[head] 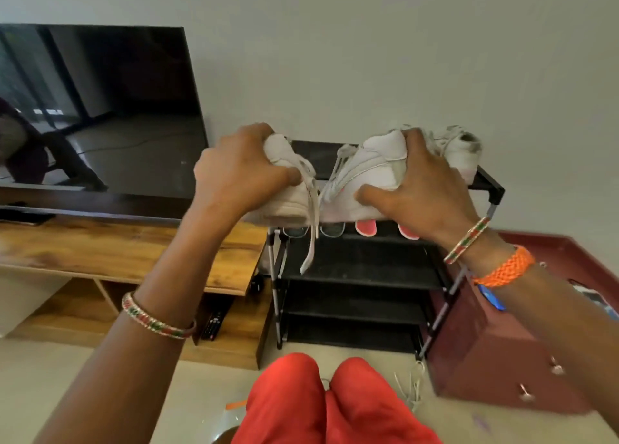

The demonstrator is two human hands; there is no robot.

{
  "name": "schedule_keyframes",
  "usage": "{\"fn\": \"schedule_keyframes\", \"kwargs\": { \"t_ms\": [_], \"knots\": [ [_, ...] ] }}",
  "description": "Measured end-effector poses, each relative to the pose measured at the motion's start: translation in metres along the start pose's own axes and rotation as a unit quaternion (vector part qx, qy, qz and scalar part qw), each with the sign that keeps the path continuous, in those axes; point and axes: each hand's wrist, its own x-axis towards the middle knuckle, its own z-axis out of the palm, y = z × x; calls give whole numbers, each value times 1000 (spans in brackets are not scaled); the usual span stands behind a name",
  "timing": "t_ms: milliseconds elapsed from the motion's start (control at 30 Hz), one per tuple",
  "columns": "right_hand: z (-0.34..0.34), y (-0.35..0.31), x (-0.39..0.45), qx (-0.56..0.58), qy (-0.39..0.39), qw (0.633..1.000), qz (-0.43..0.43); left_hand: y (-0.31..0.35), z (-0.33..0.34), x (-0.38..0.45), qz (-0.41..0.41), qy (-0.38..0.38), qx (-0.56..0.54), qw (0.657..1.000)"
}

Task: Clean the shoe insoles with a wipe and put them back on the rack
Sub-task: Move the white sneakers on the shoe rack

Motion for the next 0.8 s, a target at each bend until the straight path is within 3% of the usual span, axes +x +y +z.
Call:
{"fn": "schedule_keyframes", "kwargs": {
  "t_ms": [167,400,567,800],
  "knots": [
    [34,22,-26,-48,-190,980,44,-19,61,-23,-19,-183,25,983],
    [219,116,-63,-33,-342,931,127,-110,262,-42,-93,-339,84,933],
    [374,189,-113,38,-364,915,168,-206,390,-64,-161,-390,72,904],
    [506,249,-187,82,-368,919,117,-308,476,-113,-183,-404,79,893]
  ]
}}
